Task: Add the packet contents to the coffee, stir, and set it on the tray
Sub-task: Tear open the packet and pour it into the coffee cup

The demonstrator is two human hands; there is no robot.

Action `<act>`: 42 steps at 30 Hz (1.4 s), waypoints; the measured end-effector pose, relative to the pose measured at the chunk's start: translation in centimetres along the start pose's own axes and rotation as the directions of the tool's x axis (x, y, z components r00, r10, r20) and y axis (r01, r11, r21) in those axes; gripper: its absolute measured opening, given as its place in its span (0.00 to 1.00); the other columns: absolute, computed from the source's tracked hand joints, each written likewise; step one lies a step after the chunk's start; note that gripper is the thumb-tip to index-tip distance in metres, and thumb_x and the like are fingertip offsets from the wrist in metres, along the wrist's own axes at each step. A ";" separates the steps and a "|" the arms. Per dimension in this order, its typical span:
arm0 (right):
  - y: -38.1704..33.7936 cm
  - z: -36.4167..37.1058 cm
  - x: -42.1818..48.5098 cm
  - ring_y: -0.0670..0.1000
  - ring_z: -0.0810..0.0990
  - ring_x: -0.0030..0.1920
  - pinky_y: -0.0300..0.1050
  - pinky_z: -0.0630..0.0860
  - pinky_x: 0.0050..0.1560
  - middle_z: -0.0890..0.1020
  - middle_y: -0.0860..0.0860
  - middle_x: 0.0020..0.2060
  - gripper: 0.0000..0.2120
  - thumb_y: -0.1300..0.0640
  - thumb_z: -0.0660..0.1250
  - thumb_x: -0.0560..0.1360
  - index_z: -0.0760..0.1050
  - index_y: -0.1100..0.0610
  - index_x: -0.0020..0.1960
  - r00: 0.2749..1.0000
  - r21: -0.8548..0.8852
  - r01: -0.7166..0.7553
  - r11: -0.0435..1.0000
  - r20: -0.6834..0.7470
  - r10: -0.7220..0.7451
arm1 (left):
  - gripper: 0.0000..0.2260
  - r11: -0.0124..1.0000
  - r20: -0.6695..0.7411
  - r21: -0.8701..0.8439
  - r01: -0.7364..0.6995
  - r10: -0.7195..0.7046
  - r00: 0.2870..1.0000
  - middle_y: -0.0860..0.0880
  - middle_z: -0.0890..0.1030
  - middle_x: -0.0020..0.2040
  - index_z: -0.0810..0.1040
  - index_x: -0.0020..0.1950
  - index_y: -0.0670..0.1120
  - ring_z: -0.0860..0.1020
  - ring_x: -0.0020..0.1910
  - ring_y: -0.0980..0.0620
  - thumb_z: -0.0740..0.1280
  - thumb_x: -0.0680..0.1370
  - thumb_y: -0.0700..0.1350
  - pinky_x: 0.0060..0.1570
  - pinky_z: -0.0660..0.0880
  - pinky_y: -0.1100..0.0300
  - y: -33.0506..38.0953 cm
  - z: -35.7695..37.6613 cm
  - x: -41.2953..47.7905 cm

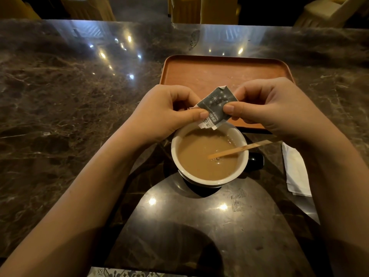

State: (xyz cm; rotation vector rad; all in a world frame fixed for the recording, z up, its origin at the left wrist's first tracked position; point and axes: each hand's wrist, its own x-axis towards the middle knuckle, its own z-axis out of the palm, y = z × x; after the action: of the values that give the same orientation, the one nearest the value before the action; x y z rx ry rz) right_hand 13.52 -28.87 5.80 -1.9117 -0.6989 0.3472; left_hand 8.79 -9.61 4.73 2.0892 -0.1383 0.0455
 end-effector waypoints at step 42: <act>1.7 -0.9 0.0 0.48 0.75 0.33 0.34 0.71 0.32 0.81 0.53 0.35 0.10 0.53 0.69 0.65 0.80 0.58 0.42 0.995 0.189 -0.103 0.977 0.003 0.105 | 0.12 0.996 -0.051 -0.030 -0.078 0.077 0.996 0.46 0.84 0.45 0.80 0.54 0.50 0.81 0.45 0.45 0.70 0.71 0.44 0.50 0.78 0.48 0.5 0.2 0.0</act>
State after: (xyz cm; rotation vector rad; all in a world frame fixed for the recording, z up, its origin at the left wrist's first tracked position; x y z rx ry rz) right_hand 14.52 -30.05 4.69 -1.7711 -0.5424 0.4564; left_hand 8.73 -9.99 5.05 2.0481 -0.1890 0.1411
